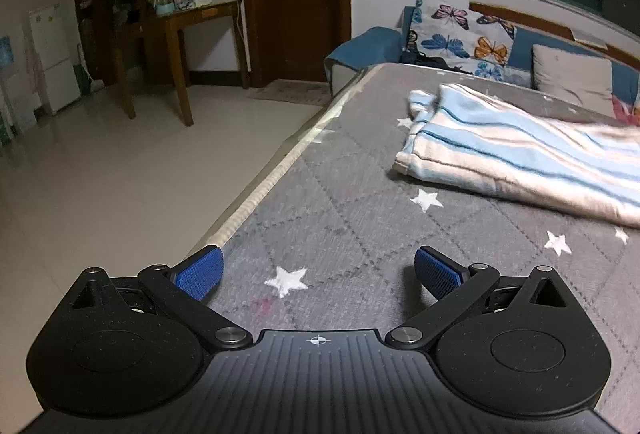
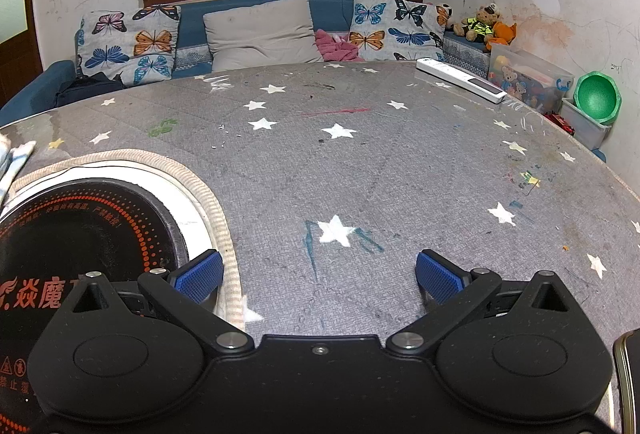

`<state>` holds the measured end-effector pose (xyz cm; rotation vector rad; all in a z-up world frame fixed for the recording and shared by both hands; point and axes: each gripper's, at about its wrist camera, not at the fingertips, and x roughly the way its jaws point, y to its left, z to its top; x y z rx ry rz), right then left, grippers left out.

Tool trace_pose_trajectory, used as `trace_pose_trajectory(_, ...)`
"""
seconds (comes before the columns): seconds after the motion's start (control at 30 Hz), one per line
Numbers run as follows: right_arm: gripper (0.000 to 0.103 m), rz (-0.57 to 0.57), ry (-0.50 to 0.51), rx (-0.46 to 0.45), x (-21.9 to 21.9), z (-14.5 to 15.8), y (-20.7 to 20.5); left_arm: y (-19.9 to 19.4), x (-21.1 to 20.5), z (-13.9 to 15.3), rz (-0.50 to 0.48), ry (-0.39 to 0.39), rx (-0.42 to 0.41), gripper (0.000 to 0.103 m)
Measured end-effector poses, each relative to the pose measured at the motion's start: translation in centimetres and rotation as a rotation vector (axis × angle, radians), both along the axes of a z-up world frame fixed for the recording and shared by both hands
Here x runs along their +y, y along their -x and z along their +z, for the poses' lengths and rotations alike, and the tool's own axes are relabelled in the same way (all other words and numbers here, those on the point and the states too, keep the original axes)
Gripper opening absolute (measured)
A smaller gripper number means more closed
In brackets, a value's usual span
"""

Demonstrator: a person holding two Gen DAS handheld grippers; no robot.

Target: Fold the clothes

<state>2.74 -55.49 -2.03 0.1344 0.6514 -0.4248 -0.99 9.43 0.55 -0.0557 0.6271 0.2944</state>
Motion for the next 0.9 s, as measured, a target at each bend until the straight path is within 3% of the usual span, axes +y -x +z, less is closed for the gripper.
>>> trace_pose_trajectory(0.27, 0.103, 0.0, 0.0, 0.0, 0.0, 0.0, 0.0, 0.5, 0.9, 0.1, 0.021, 0.052, -0.015, 0.103)
trace_pose_trajectory(0.77, 0.103, 0.0, 0.0, 0.0, 0.0, 0.0, 0.0, 0.1, 0.7, -0.1, 0.023, 0.031, 0.014, 0.103)
trace_pose_trajectory(0.9, 0.103, 0.0, 0.0, 0.0, 0.0, 0.0, 0.0, -1.8, 0.5, 0.2, 0.023, 0.023, 0.021, 0.103)
